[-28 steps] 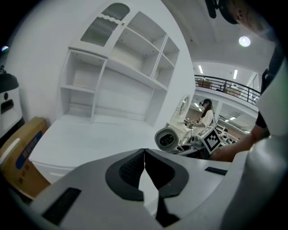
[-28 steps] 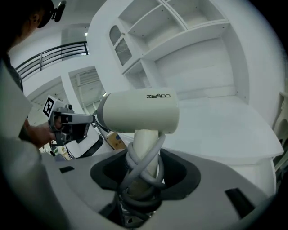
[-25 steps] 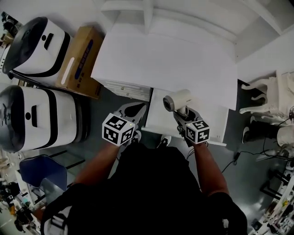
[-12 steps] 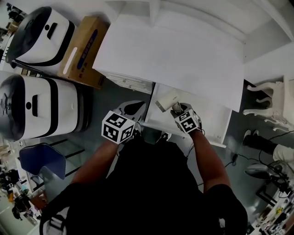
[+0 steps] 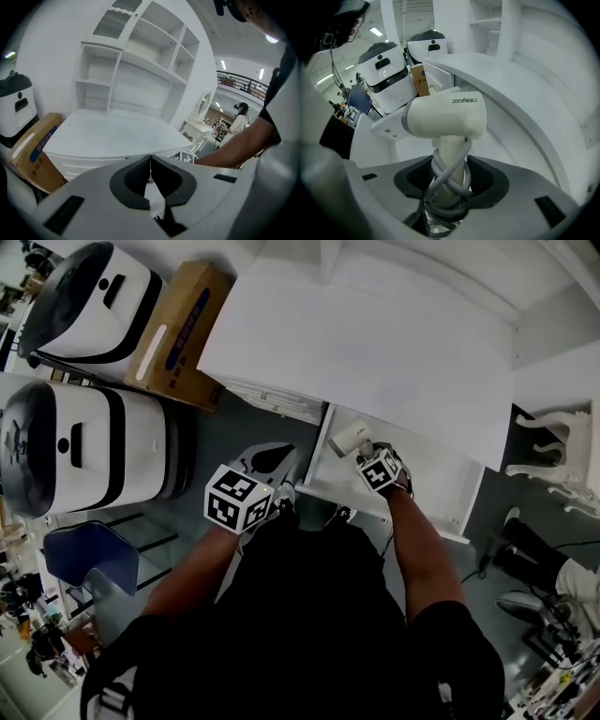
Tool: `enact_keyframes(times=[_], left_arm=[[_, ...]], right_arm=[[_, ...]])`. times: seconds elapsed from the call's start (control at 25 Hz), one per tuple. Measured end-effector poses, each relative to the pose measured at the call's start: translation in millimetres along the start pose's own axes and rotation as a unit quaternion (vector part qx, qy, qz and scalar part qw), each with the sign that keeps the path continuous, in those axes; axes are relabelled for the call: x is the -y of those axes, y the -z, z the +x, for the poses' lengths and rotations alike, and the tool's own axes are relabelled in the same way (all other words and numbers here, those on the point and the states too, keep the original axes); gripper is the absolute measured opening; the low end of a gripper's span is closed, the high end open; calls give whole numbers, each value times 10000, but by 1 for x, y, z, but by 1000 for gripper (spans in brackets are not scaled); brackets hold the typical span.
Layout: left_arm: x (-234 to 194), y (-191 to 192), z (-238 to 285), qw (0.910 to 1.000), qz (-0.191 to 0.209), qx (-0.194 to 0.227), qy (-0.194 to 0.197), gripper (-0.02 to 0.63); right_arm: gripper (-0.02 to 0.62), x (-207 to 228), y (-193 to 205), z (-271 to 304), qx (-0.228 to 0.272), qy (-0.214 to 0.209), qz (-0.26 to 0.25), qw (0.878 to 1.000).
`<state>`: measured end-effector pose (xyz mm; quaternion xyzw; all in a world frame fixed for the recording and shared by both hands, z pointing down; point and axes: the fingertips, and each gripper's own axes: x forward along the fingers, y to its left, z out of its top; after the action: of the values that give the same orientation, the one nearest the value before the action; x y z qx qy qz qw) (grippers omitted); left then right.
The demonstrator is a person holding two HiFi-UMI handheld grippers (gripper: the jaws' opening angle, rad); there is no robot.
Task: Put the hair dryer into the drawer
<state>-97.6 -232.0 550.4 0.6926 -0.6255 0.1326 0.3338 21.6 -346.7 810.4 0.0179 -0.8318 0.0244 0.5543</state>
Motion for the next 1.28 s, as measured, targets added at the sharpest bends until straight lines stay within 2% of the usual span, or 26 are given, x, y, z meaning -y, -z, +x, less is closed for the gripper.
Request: enact_keyframes(times=[0.28, 0.72, 1.28], left_arm=[[-16, 12, -11, 9998, -148, -76, -143, 11], [-34, 22, -18, 9991, -281, -191, -267, 11], [-42, 23, -17, 9989, -306, -234, -254, 11]], right_arm=[[225, 6, -2, 20, -131, 6, 288, 9995], [225, 11, 0, 39, -279, 35, 158, 9995], [226, 11, 5, 49, -313, -52, 233, 9992]])
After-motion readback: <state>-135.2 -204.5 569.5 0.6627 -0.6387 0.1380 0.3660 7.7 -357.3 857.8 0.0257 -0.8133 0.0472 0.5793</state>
